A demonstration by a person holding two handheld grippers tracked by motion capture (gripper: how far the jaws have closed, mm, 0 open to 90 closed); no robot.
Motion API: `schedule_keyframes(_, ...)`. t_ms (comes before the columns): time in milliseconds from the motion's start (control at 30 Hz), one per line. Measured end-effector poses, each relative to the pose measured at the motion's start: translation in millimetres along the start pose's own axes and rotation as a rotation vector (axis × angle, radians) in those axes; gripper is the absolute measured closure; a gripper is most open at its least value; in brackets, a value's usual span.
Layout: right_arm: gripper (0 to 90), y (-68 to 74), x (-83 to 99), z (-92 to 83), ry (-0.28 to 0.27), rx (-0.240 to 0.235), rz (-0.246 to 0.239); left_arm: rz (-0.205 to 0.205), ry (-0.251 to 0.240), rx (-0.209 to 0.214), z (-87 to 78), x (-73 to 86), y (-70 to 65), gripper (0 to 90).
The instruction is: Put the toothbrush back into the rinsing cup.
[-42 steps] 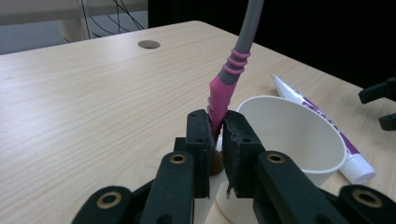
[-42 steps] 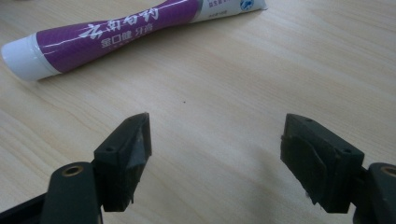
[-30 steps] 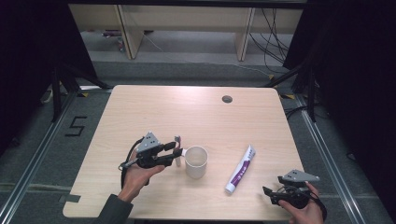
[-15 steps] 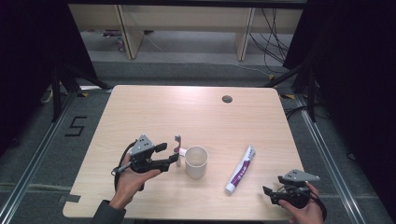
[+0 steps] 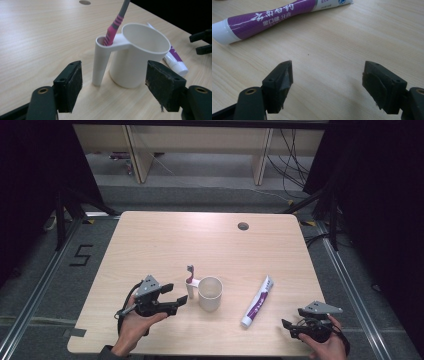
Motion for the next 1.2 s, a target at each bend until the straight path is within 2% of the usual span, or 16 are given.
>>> schedule_keyframes(67, 25.2, 0.3, 1.4, -1.3, 0.016, 0.009, 0.014, 0.0, 0.018, -0.013, -1.0, 6.0, 1.4, 26.8)
schedule_keyframes(100, 25.2, -2.0, 1.9, 0.3, 0.0, 0.013, -0.015, -0.001, 0.022, -0.012, -1.3, 7.6, 1.4, 26.7)
schedule_keyframes(133, 25.2, -0.8, 2.0, -0.9, 0.008, 0.01, 0.006, -0.001, 0.02, -0.009, -1.1, 8.8, 1.4, 26.7)
schedule_keyframes(167, 25.2, 3.1, 2.1, -0.9, 0.012, -0.008, 0.047, -0.007, 0.025, -0.011, -1.6, 11.6, 1.2, 26.6)
schedule_keyframes(233, 25.2, 3.1, 1.8, -0.1, 0.006, -0.017, 0.044, -0.001, 0.036, -0.007, -3.0, 14.2, 1.3, 26.0)
schedule_keyframes(300, 25.2, -1.3, 2.1, 0.3, -0.002, -0.009, 0.003, -0.008, 0.036, -0.012, -4.1, 17.3, 1.3, 25.7)
schedule_keyframes(433, 25.2, -5.1, 3.6, -0.3, 0.001, 0.011, -0.022, -0.012, 0.049, -0.016, -4.3, 23.6, 1.9, 25.5)
schedule_keyframes(467, 25.2, -3.4, 3.4, -0.6, 0.003, 0.006, -0.003, -0.006, 0.054, -0.013, -4.7, 25.5, 2.2, 25.5)
schedule_keyframes(733, 25.2, -3.2, 3.5, -0.9, 0.004, 0.007, -0.001, -0.001, 0.067, -0.033, -8.2, 37.0, 2.6, 25.1)
schedule_keyframes(767, 25.2, -1.6, 3.3, -1.6, 0.009, 0.001, 0.015, -0.003, 0.069, -0.036, -8.6, 38.4, 2.6, 25.0)
schedule_keyframes(900, 25.2, -2.8, 2.6, 0.3, -0.011, -0.003, -0.016, -0.007, 0.073, -0.034, -9.3, 46.5, 1.2, 25.0)
schedule_keyframes(933, 25.2, 1.3, 3.6, -1.2, 0.005, -0.002, 0.038, -0.004, 0.081, -0.031, -10.0, 48.6, 0.7, 24.9)
schedule_keyframes(1067, 25.2, -2.0, 2.8, 0.2, -0.007, 0.0, 0.001, 0.015, 0.088, -0.044, -13.1, 52.9, 1.4, 24.8)
schedule_keyframes(1100, 25.2, 0.0, 2.7, -0.6, 0.0, -0.006, 0.025, 0.018, 0.085, -0.057, -15.0, 54.9, 2.1, 24.8)
schedule_keyframes(1200, 25.2, -1.4, 2.3, -1.0, 0.001, 0.005, 0.007, 0.011, 0.077, -0.069, -16.3, 57.4, 1.7, 24.6)
Point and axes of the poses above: each handheld gripper's, and its own axes: z roughly forward along the jaws, x roughly out of its underside, y roughly to its left, the point moved 8 cm from there along z, roughly forward along the jaws, and after that the axes turned 10 degrees about -z, right-handed, at the moved point
